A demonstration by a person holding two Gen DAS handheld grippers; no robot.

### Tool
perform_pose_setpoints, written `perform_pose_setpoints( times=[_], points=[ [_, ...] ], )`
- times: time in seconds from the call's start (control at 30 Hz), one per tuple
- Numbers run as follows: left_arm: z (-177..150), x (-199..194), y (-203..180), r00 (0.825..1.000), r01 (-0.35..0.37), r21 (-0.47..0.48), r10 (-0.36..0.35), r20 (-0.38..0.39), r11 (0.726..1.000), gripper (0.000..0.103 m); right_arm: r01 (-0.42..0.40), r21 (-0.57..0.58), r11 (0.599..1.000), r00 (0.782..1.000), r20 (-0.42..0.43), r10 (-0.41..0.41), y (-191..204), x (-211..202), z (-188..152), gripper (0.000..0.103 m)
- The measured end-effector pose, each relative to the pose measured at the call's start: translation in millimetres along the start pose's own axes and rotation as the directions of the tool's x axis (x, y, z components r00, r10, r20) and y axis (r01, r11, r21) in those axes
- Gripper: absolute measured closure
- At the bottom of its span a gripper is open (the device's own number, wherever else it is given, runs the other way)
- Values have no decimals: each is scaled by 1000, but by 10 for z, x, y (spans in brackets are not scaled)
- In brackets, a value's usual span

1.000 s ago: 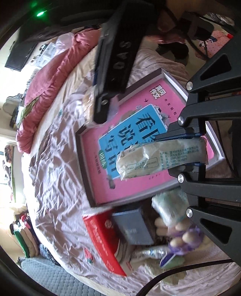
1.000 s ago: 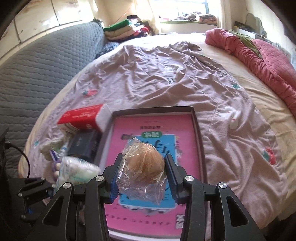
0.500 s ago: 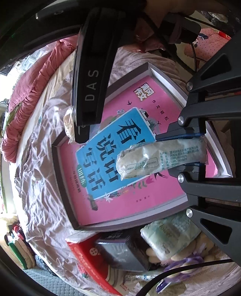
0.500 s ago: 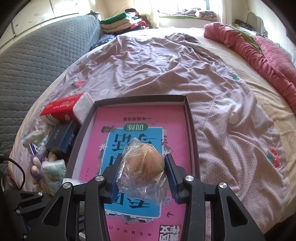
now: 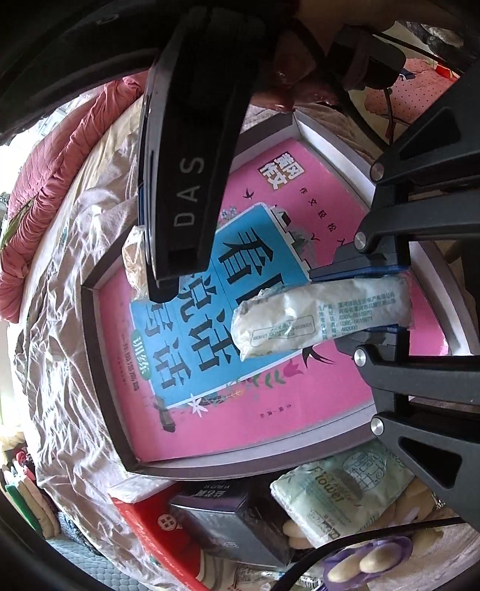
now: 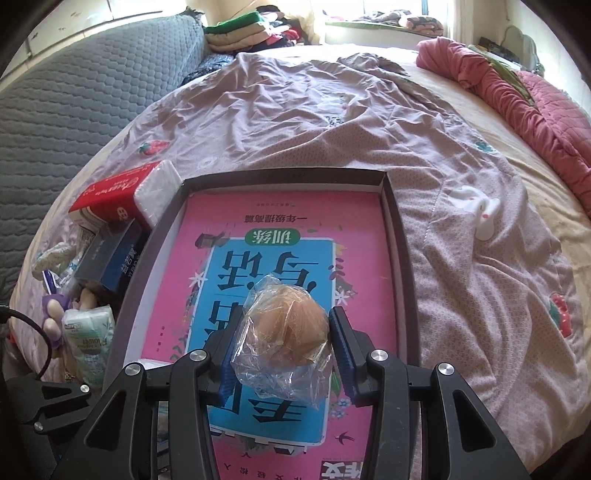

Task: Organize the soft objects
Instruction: 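Carry the wipe packet and bagged bread with both tools over the pink tray, then open both tools to drop the packet and bread onto the book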

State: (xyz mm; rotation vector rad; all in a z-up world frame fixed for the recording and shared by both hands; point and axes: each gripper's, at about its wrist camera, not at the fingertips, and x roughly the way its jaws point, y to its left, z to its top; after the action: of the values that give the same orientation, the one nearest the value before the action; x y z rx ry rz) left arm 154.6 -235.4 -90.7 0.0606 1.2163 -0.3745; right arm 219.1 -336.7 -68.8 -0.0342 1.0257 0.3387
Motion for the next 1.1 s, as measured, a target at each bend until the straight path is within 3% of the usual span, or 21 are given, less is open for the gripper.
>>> perform_pose_setpoints(
  times=[0.33,0.53,0.67,1.1],
  points=[
    [21,28,9,1000,7,-12,-7,2,1000,80,-5,-11,1000,1000,-17,5,45,61,-5,55],
    [30,-6,36,1000,-4,-20,5,16,1000,64,-22,8,1000,1000,-13,22,36,23,3,51],
    [25,-45,101,999,-12,-45,14,31,999,47,-18,6,1000,1000,7,18,56,-61,29,47],
    [12,-272,232,997,0,-84,7,80,996,35,28,-24,999,999,28,-27,157,-172,229,35]
  ],
)
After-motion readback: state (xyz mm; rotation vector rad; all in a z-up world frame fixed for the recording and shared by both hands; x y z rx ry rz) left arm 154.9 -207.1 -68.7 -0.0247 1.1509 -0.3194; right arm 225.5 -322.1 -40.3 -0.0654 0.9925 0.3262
